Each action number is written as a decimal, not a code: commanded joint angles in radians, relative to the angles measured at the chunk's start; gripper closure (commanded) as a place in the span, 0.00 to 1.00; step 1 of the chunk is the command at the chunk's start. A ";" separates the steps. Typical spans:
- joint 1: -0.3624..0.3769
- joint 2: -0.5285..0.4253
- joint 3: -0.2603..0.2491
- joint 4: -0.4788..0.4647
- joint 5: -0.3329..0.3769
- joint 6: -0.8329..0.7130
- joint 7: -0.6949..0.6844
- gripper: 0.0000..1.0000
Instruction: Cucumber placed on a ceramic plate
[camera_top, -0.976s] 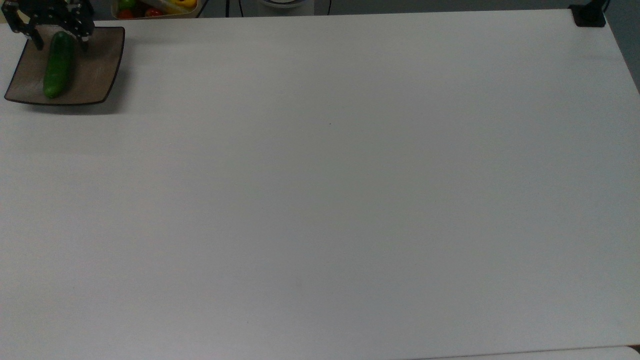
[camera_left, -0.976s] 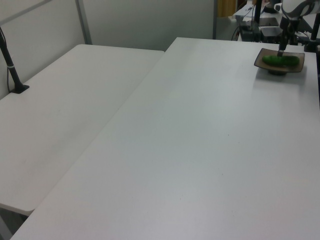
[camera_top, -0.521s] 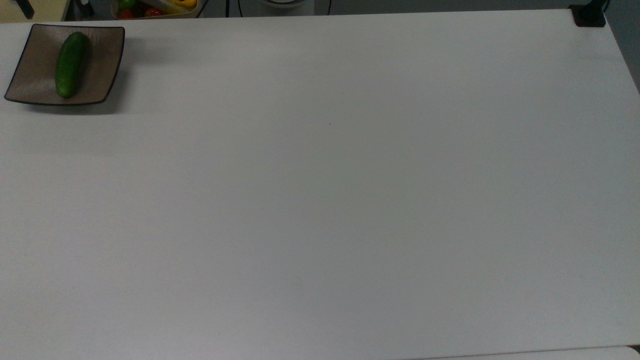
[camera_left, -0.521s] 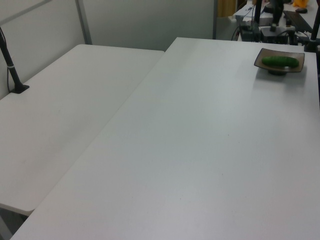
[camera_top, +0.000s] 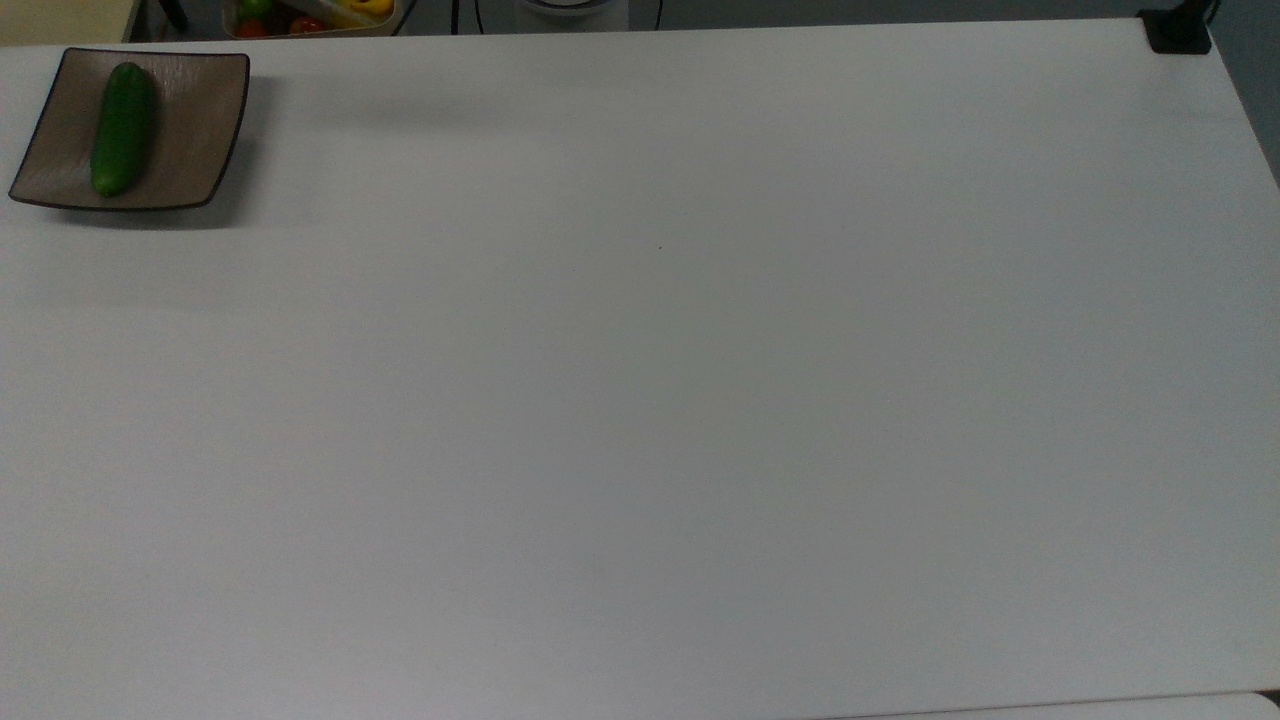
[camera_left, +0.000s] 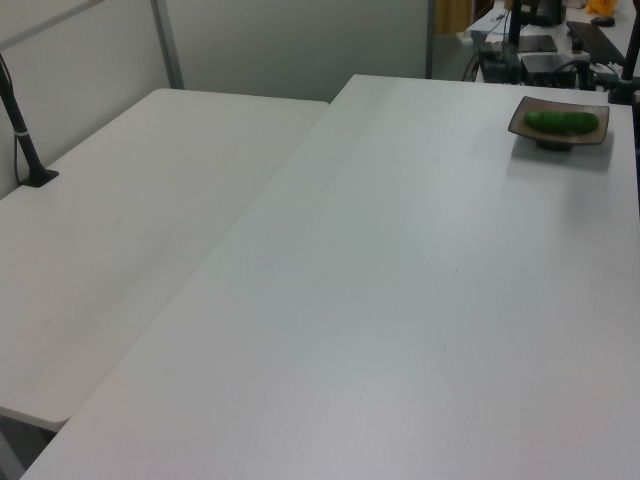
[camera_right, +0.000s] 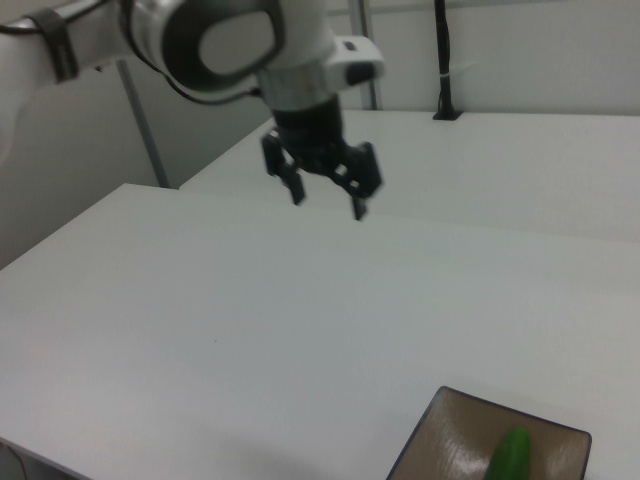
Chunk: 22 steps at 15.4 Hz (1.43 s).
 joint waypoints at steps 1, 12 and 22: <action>0.007 -0.010 0.100 0.042 0.014 -0.075 0.174 0.00; 0.128 -0.005 0.211 0.012 0.009 -0.061 0.311 0.00; 0.262 0.024 0.125 -0.046 -0.009 0.080 0.225 0.00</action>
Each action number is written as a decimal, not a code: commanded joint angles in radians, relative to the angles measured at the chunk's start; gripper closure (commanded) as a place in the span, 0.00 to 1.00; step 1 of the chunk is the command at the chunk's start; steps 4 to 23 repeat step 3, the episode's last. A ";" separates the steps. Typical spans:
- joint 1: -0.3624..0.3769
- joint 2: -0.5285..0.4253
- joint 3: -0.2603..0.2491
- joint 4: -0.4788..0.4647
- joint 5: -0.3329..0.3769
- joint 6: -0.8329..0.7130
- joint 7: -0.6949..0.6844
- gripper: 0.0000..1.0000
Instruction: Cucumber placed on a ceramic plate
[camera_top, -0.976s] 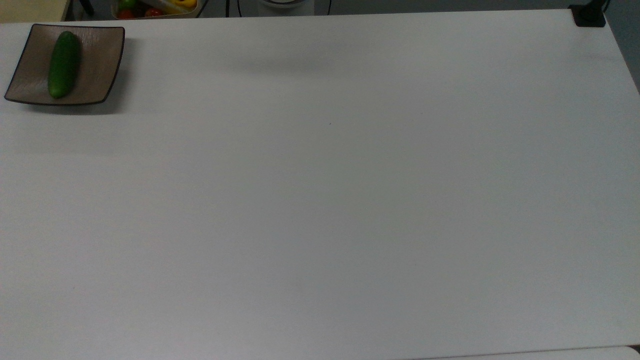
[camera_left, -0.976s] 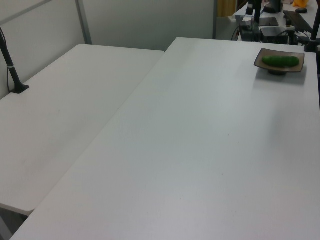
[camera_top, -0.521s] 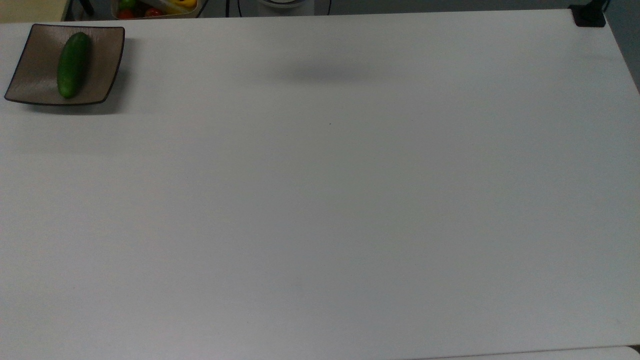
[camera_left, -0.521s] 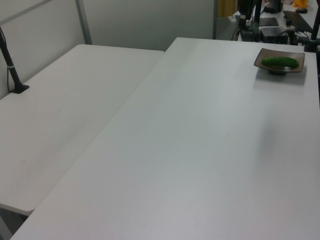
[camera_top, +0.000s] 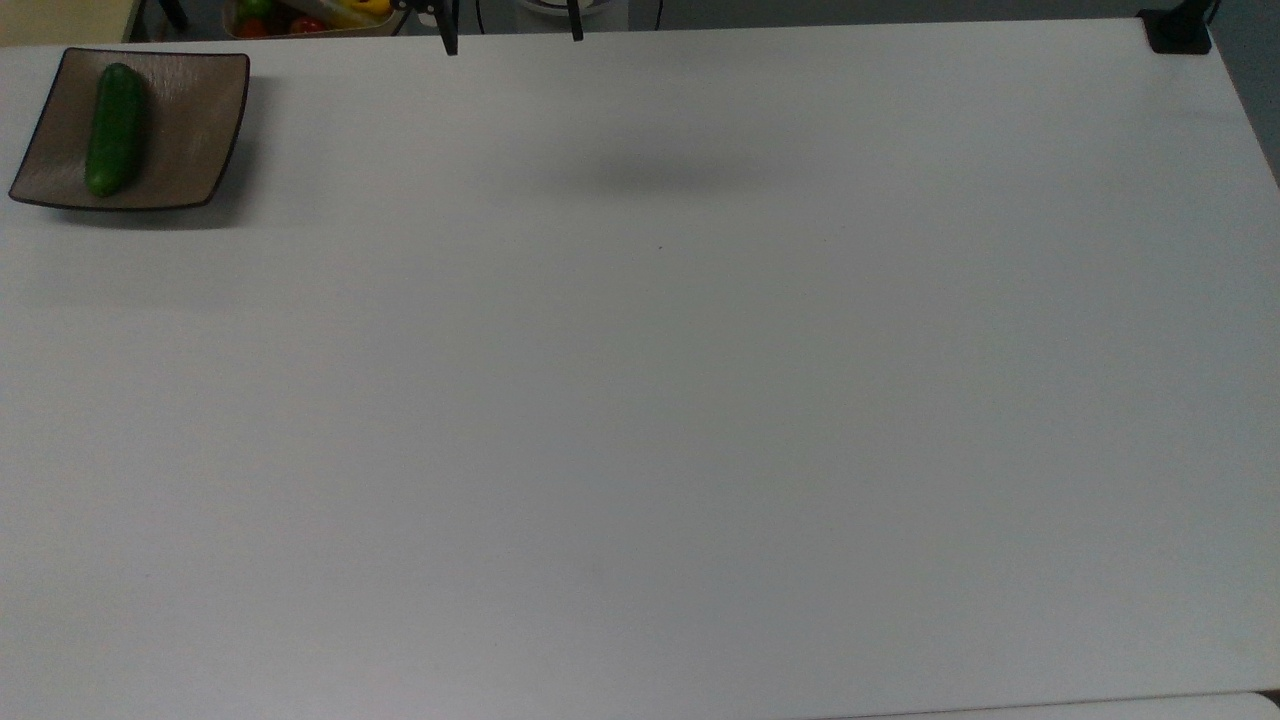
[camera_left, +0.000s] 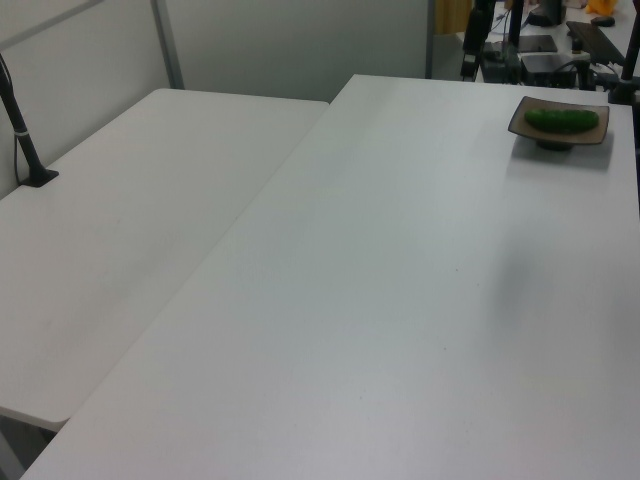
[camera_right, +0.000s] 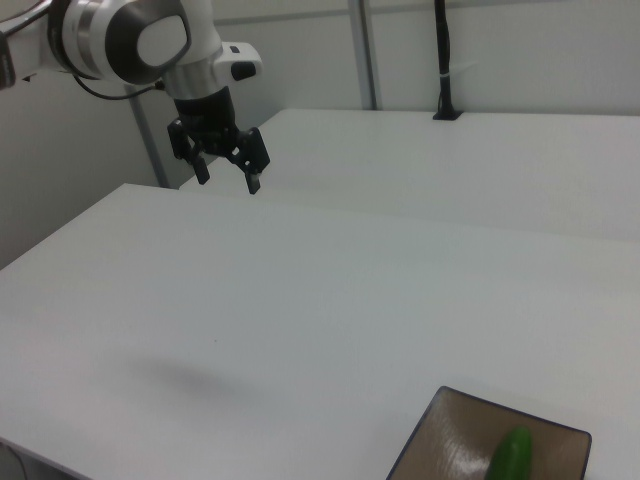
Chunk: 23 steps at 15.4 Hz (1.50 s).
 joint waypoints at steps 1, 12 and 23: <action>0.022 -0.006 -0.021 -0.015 -0.008 0.023 -0.032 0.00; 0.024 -0.009 -0.021 -0.014 -0.007 0.020 -0.029 0.00; 0.024 -0.009 -0.021 -0.014 -0.007 0.020 -0.029 0.00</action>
